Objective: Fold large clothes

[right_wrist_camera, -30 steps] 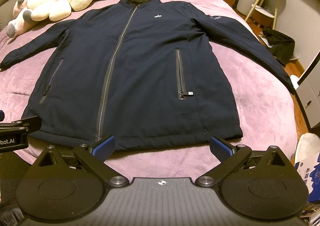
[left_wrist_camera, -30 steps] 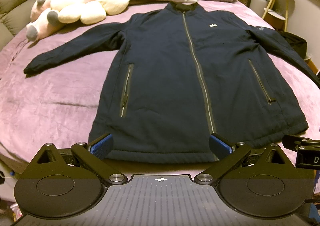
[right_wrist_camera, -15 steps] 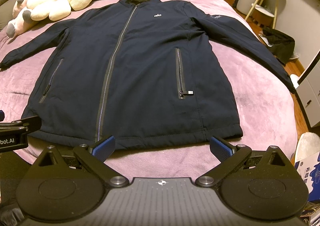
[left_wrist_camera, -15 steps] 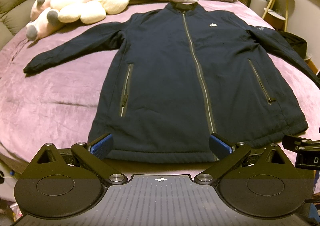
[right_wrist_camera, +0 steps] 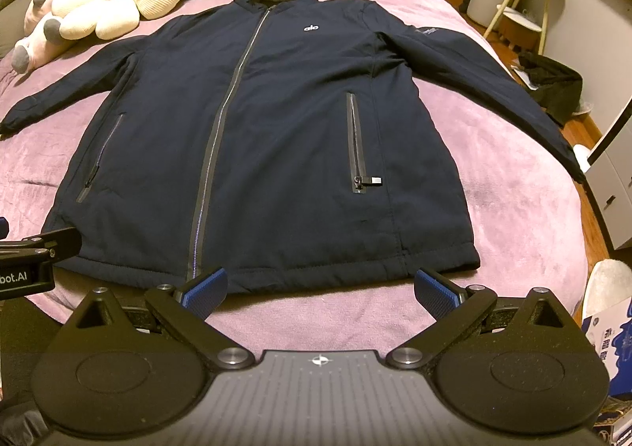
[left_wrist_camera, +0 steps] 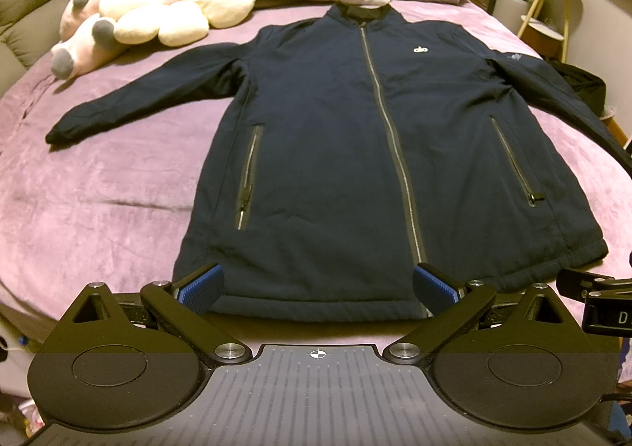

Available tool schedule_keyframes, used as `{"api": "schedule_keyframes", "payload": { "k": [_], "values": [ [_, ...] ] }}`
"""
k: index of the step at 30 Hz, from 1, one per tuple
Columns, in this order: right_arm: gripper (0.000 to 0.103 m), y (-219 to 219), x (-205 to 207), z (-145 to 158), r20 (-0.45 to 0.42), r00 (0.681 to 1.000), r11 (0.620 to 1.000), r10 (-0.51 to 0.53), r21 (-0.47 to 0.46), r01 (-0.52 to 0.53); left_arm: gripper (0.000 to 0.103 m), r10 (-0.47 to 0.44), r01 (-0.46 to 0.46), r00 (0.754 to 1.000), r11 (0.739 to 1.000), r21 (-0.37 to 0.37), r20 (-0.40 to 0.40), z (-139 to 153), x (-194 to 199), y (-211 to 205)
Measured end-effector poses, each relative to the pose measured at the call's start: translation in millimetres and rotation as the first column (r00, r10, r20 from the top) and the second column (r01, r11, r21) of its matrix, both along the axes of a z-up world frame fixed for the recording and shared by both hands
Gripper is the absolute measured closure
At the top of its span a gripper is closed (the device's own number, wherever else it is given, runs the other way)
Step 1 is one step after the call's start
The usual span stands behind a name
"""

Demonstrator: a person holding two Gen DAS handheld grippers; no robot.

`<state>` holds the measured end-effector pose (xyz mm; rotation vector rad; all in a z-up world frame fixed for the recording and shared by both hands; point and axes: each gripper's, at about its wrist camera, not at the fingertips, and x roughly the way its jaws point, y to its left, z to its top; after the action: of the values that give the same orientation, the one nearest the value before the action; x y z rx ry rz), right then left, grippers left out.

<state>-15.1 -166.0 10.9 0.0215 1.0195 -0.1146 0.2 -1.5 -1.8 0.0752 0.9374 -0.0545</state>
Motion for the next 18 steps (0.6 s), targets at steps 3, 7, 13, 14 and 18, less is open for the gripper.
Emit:
{"api": "schedule_keyframes", "payload": {
  "k": [3, 7, 13, 14, 18],
  "values": [
    [0.002, 0.0, -1.3, -1.2, -0.001, 1.000, 1.000, 0.000, 0.000, 0.000, 0.000, 0.000, 0.000, 1.000, 1.000, 0.000, -0.001, 0.0, 0.1, 0.1],
    [0.002, -1.8, 3.2, -0.6, -0.010, 1.000, 1.000, -0.001, 0.003, 0.001, 0.000, -0.001, 0.001, 1.000, 1.000, -0.001, -0.001, 0.0, 0.1, 0.2],
    [0.002, -1.7, 3.8, 1.3, -0.017, 1.000, 1.000, -0.005, 0.005, 0.005, 0.000, 0.000, 0.000, 1.000, 1.000, -0.001, -0.002, -0.9, -0.2, -0.7],
    [0.002, -1.7, 3.9, 1.5, -0.019, 1.000, 1.000, -0.006, 0.005, 0.006, 0.000, -0.001, 0.001, 1.000, 1.000, -0.001, -0.001, -0.8, -0.1, -0.3],
    [0.002, -1.8, 4.4, 1.9, -0.020, 1.000, 1.000, -0.005, 0.006, 0.006, 0.000, 0.000, 0.000, 1.000, 1.000, -0.001, -0.002, -0.9, 0.0, -0.2]
  ]
}}
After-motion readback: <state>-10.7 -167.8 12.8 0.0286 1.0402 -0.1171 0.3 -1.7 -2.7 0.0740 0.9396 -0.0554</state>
